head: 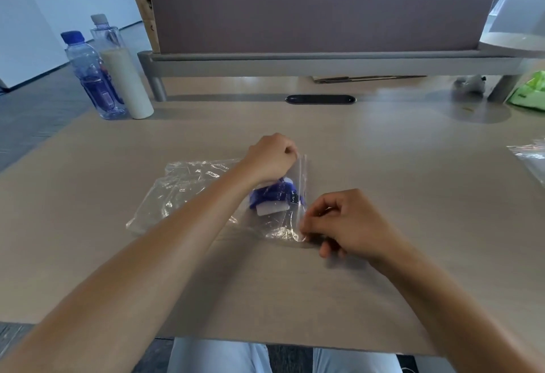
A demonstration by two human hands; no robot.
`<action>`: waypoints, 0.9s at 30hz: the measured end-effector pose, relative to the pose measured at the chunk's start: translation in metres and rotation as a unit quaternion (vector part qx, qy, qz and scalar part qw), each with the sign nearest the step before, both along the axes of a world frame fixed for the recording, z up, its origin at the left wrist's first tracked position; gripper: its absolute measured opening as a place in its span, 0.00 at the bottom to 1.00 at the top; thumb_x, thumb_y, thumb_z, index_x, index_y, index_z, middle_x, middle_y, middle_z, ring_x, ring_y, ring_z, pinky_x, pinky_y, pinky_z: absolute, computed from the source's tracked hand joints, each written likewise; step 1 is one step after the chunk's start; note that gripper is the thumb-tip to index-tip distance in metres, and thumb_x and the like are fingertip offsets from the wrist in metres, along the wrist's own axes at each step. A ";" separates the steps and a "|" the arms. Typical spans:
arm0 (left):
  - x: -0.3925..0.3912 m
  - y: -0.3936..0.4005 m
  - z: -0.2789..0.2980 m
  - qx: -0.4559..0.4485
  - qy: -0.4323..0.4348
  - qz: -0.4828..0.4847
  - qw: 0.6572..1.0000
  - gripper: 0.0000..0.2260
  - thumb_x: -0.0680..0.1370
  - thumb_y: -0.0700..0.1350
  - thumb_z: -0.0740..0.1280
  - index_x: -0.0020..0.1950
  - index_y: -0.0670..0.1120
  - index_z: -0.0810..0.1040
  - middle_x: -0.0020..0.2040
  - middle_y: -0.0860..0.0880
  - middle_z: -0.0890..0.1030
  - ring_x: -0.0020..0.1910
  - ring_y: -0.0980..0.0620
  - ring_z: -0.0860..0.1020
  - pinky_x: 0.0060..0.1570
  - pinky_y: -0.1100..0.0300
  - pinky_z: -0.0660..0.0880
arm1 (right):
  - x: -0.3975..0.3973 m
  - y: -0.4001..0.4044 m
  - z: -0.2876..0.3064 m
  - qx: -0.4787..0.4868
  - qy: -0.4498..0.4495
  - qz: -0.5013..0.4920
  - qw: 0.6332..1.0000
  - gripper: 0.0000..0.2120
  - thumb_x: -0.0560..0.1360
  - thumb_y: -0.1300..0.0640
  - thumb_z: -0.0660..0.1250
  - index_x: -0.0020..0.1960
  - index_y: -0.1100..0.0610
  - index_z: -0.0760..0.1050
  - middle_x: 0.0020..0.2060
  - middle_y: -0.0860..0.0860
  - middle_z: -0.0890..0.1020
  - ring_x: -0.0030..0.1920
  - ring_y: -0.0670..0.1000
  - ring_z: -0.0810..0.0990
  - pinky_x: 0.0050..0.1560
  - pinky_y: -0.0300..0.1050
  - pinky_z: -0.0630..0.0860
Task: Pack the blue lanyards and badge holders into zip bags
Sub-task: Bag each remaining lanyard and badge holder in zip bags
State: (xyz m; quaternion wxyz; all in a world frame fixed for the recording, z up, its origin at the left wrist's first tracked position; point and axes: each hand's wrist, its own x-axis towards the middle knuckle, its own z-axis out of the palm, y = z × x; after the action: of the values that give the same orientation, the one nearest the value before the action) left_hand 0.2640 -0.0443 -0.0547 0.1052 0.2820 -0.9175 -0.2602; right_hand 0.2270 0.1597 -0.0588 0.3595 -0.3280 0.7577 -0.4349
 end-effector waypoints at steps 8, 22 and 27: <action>-0.009 -0.009 0.011 0.151 0.186 0.045 0.970 0.06 0.77 0.40 0.70 0.42 0.49 0.83 0.45 0.47 0.86 0.41 0.51 0.82 0.55 0.47 0.82 | -0.035 0.020 -0.010 -0.075 0.041 -0.127 0.988 0.03 0.76 0.66 0.72 0.44 0.59 0.81 0.30 0.55 0.82 0.23 0.48 0.75 0.26 0.37 0.69; -0.033 0.081 0.113 0.251 0.426 -0.007 0.869 0.05 0.79 0.40 0.70 0.48 0.46 0.86 0.40 0.48 0.85 0.37 0.59 0.82 0.38 0.69 0.76 | -0.119 0.093 0.097 -0.165 0.305 -0.317 0.883 0.05 0.77 0.60 0.72 0.47 0.50 0.80 0.37 0.46 0.81 0.38 0.49 0.78 0.42 0.43 0.73; -0.038 0.116 0.147 0.241 0.470 -0.041 0.848 0.03 0.78 0.41 0.73 0.47 0.44 0.86 0.40 0.47 0.87 0.40 0.55 0.83 0.42 0.62 0.79 | -0.135 0.128 0.149 -0.166 0.382 -0.378 0.827 0.04 0.76 0.58 0.71 0.47 0.50 0.80 0.39 0.47 0.84 0.45 0.54 0.83 0.49 0.47 0.79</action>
State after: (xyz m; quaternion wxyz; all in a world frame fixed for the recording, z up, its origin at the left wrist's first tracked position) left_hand 0.2263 0.0721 0.0924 0.4419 0.1047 -0.6777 -0.5784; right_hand 0.0924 0.2881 0.0905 -0.2110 -0.2105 0.8155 -0.4961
